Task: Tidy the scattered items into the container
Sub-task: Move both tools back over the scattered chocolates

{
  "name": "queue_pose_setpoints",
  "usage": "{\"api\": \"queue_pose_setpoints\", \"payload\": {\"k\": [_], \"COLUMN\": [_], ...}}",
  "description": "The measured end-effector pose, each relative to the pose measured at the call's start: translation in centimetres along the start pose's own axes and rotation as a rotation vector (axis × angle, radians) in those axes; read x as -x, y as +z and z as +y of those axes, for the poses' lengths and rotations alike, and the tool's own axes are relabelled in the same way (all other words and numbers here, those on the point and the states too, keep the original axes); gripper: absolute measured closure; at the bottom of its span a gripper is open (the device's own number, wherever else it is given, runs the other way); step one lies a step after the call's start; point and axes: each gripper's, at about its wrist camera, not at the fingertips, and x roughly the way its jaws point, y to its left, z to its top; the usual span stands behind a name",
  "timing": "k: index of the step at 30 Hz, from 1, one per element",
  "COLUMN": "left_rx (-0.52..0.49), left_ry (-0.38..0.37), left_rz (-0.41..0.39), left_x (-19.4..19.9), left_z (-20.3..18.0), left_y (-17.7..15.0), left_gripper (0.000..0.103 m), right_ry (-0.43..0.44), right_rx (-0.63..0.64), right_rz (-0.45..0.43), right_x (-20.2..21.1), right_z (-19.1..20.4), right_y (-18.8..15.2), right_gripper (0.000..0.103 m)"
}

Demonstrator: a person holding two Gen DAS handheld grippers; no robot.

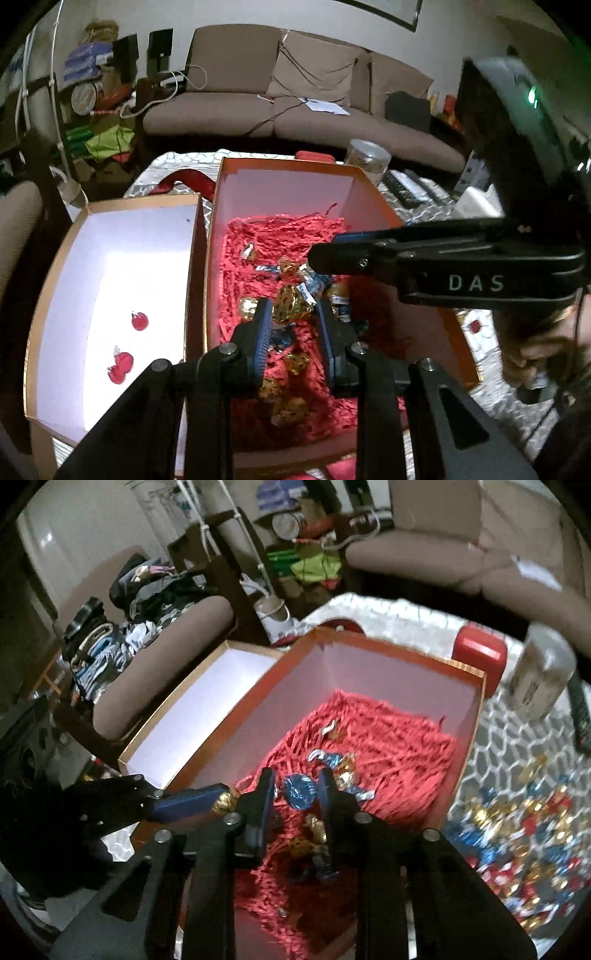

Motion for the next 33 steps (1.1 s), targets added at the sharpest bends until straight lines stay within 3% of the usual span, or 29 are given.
{"api": "queue_pose_setpoints", "payload": {"k": [4,7,14,17,22,27,33], "left_rx": [0.044,0.065,0.098,0.066,-0.039,-0.173,-0.246], "left_ry": [-0.023,-0.031,-0.017,-0.037,-0.127,-0.189,-0.156], "left_rz": [-0.015,-0.013,-0.11,-0.134,-0.162,-0.107,-0.002], "left_x": [1.3,2.0,6.0,7.2,7.8,3.8,-4.8], "left_z": [0.8,1.0,0.6,-1.5,-9.0,-17.6,-21.0], "left_y": [0.2,0.6,1.9,1.7,-1.0,-4.1,-5.4], "left_gripper": [0.069,0.053,0.053,0.053,0.051,0.051,0.051], "right_ry": [0.029,0.028,0.007,-0.021,-0.175,-0.23,-0.264], "right_rx": [-0.028,-0.037,-0.015,-0.036,-0.109,-0.236,-0.269], "right_rz": [-0.03,-0.064,-0.177,-0.215,-0.267,-0.256,-0.195], "right_x": [1.5,3.6,12.2,16.2,21.4,22.2,19.5], "right_z": [-0.6,-0.8,-1.0,-2.7,-7.8,-13.5,-17.1], "right_y": [-0.5,-1.0,-5.3,-8.2,-13.4,-17.3,-20.2], "right_gripper": [0.076,0.076,0.075,0.075,0.073,0.073,0.073]}}
